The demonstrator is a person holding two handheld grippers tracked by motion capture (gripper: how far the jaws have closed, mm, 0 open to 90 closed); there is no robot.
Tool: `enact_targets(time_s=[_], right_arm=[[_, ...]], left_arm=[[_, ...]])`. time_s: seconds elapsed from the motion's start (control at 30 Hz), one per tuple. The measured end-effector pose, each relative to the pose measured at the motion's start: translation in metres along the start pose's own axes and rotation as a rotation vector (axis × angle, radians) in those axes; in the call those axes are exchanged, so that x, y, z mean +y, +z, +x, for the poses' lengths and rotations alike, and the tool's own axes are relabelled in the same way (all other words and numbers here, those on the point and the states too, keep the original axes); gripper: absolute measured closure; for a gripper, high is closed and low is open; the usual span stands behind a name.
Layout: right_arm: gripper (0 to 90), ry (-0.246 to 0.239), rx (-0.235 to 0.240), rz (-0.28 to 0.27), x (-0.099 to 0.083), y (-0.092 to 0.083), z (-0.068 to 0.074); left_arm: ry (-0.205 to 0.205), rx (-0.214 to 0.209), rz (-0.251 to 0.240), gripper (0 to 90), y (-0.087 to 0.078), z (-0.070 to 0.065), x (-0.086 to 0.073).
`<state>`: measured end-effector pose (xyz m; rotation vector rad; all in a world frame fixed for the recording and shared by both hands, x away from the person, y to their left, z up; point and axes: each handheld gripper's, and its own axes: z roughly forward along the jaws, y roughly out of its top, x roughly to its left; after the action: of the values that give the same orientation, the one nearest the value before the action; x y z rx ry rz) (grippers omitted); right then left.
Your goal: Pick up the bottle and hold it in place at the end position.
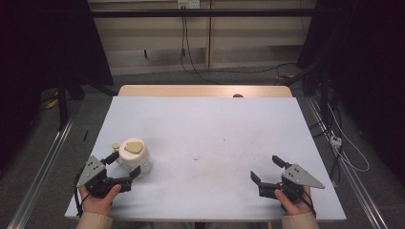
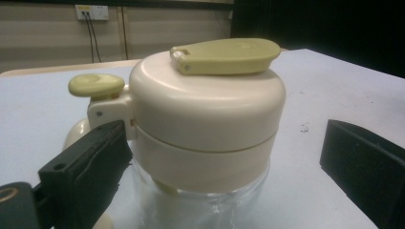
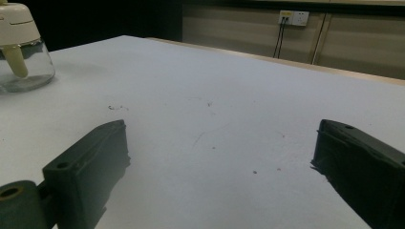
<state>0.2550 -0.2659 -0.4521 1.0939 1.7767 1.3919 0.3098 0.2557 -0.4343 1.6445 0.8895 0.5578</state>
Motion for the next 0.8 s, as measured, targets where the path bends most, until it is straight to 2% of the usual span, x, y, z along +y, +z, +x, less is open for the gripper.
enact_targets(time_s=[0.2, 0.23, 0.4, 0.5, 0.57, 0.67, 0.8], right_arm=[[4.1, -0.002, 0.003, 0.001, 0.0, 0.0, 0.0], [4.1, -0.002, 0.003, 0.001, 0.0, 0.0, 0.0], [4.1, -0.003, 0.002, 0.0, 0.0, 0.0, 0.0], [4.2, -0.007, 0.004, -0.001, 0.0, 0.001, 0.001], [4.3, -0.009, 0.004, -0.002, 0.001, 0.001, 0.001], [4.3, -0.011, 0.006, -0.005, 0.001, 0.001, 0.002], [4.5, -0.013, 0.007, 0.001, 0.001, 0.002, 0.002]], left_arm=[[-0.023, 0.02, 0.013, 2.4, -0.002, 0.002, -0.002], [-0.032, 0.026, 0.029, 2.4, 0.0, 0.001, -0.003], [-0.033, 0.03, 0.047, 2.4, 0.005, -0.002, -0.004], [-0.046, 0.06, 0.061, 2.4, 0.01, -0.003, -0.004], [-0.051, 0.066, 0.065, 2.3, 0.014, -0.003, -0.005], [-0.051, 0.084, 0.073, 2.3, 0.02, -0.005, -0.005], [-0.045, 0.128, 0.083, 2.3, 0.03, -0.009, -0.005]])
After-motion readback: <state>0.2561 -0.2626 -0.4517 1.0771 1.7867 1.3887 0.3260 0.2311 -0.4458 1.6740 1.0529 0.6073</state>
